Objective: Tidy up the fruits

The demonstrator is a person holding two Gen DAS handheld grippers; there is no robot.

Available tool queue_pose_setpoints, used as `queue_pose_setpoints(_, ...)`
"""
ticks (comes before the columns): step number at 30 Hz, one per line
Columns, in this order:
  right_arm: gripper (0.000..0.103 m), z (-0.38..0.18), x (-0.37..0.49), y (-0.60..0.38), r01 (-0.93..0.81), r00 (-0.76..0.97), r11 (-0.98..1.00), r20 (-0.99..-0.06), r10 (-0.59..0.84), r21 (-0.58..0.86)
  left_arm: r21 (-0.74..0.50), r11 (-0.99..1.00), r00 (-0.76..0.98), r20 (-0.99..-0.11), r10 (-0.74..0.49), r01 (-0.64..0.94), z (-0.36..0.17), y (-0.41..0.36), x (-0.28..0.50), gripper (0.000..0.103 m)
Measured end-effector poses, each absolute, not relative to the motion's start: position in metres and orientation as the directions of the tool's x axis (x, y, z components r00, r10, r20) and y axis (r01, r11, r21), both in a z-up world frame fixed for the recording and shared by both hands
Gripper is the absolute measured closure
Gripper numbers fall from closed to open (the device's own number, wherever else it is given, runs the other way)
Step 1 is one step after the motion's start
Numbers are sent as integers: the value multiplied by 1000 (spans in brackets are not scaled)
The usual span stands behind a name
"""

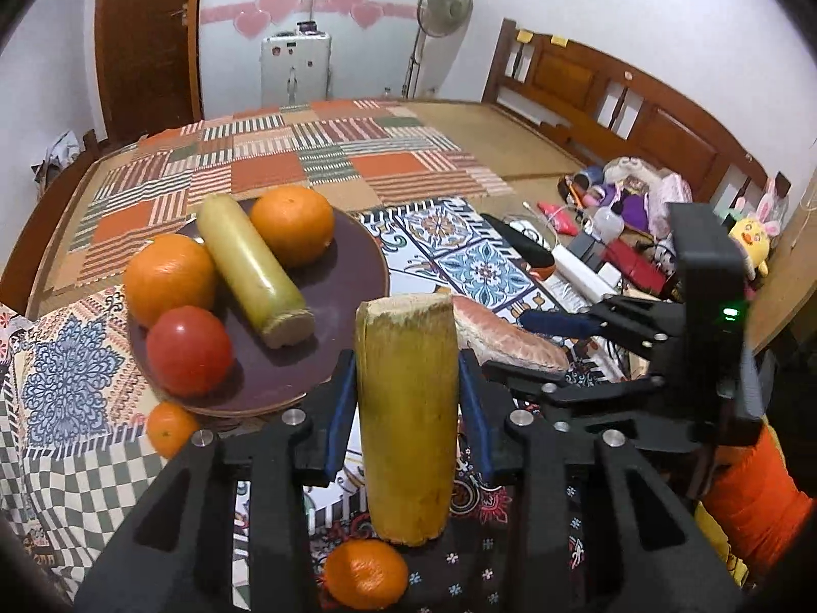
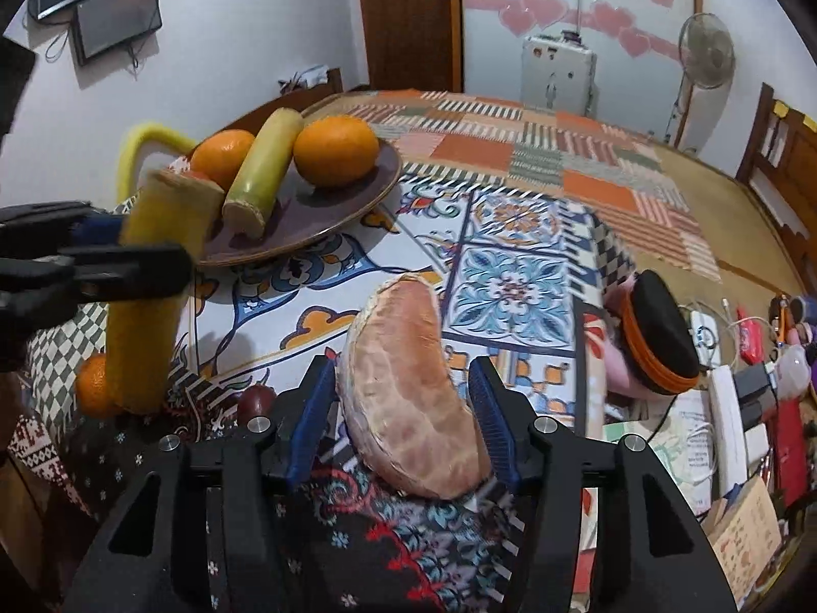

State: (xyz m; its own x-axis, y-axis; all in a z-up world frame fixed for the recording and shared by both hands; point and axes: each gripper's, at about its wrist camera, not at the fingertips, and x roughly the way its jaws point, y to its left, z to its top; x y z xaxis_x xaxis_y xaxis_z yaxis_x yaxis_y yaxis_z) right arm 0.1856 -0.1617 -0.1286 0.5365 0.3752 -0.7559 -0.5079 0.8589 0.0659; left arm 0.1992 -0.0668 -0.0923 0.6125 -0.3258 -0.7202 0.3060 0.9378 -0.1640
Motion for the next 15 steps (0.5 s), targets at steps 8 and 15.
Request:
queue_pose_setpoints(8, 61, -130, 185, -153, -511, 548, 859, -763, 342, 18, -199, 937, 635, -693, -342, 288, -84, -51, 195, 65)
queue_pose_setpoints(15, 62, -123, 185, -163, -486, 563, 870, -733, 380, 78, -205, 938, 658, -670, -343, 280, -73, -43, 188, 65)
